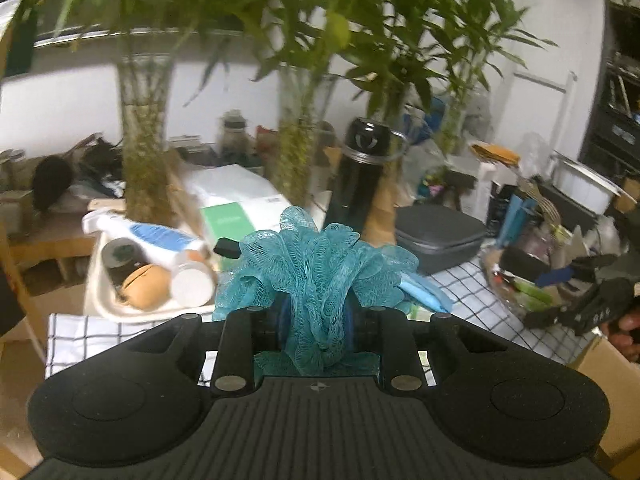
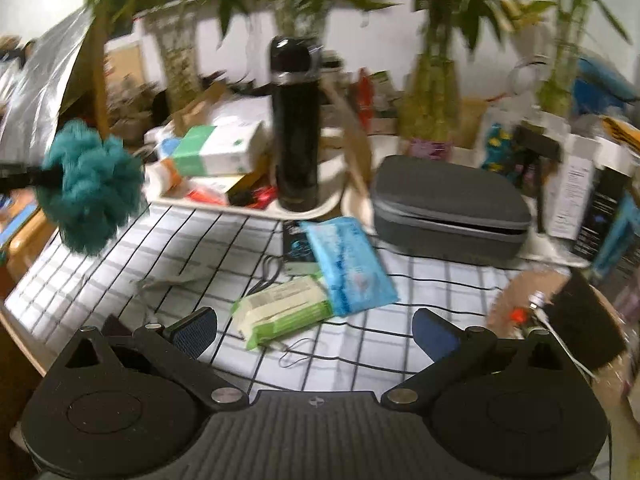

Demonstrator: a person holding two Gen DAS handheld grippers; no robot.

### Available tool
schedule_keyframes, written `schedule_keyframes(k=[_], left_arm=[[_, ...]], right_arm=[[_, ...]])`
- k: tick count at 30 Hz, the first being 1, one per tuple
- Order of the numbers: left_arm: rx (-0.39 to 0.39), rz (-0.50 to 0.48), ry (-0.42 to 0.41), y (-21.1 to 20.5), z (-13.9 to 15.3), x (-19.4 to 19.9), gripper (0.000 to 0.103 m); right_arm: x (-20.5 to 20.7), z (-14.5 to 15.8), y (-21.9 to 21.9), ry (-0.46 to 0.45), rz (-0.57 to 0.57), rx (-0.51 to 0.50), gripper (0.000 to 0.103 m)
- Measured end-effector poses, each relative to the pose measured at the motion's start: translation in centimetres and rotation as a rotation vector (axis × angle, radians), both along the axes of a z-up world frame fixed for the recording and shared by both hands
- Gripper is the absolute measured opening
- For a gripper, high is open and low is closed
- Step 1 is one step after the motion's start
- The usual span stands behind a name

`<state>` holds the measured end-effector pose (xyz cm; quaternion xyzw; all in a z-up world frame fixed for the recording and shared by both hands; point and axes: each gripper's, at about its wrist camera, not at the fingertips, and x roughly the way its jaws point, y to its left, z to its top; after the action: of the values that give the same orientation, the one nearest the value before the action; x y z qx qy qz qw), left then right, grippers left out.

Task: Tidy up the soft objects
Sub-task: 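Grasp the white-and-green soap bar with the right gripper while the left lifts the sponge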

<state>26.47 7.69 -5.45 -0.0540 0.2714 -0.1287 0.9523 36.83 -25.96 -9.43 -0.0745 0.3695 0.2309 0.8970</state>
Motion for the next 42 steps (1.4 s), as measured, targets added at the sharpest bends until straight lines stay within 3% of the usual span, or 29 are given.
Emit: schedule_keyframes(k=[10,14,17,42], left_arm=[[0.004,0.060,0.032,1.7,-0.9,-0.1,0.025],[-0.003,0.053,0.043,2.1,-1.2,-0.1,0.025],[0.002,0.042,0.051,2.1,-1.4,0.0,0.025],[-0.013,0.008,0.074,2.0,-2.0,0.5,0.026]], right_arm=[[2.6,-3.0,2.4,0.075,0.157,-0.006,0.102],[4.0,-4.1,3.0,0.095,0.209,-0.004,0.094],[5.0,-4.9,3.6,0.106,0.243,-0.005,0.093],[10.3,-10.6,6.5,0.184,0.264,-0.055,0.094]])
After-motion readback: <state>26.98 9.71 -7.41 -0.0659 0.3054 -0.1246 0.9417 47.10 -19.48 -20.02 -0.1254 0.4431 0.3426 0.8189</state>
